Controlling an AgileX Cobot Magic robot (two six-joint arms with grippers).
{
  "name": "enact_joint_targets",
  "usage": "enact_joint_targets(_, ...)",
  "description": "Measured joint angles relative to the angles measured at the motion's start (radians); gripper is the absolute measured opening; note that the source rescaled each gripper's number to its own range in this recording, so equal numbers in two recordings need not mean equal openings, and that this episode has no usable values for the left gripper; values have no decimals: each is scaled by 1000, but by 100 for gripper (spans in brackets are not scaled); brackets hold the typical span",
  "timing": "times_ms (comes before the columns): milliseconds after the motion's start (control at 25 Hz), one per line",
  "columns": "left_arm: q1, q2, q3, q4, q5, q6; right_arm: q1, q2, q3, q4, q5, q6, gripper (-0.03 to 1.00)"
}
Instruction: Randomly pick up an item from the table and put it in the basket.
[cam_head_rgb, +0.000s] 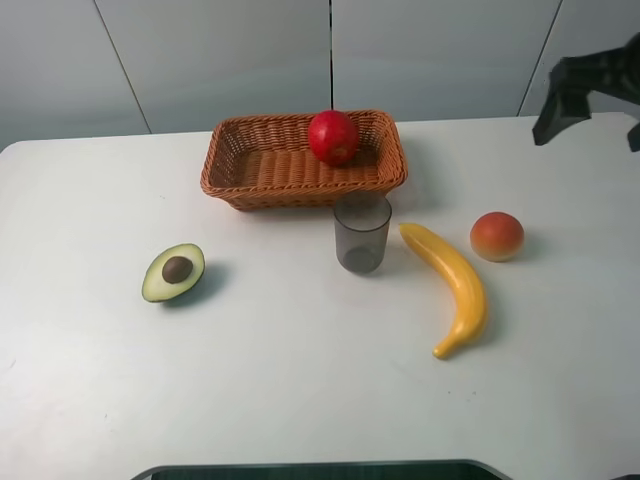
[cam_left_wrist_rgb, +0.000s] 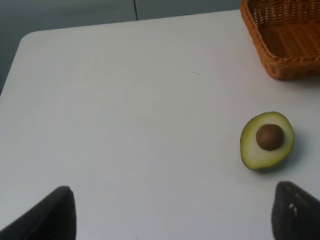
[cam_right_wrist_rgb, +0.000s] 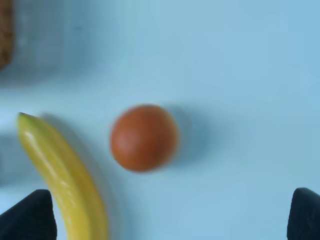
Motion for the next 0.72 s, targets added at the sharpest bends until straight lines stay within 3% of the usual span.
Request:
enact_joint_targets(120,0,1,0,0,0,0,-44,-133,82,-12,5,-5,100)
enact_joint_targets(360,0,1,0,0,0,2,-50,-420,204,-19,19,-8,100)
enact_joint_targets(720,0,0,0,0,0,4,-50,-809,300,-19,129,-42,100)
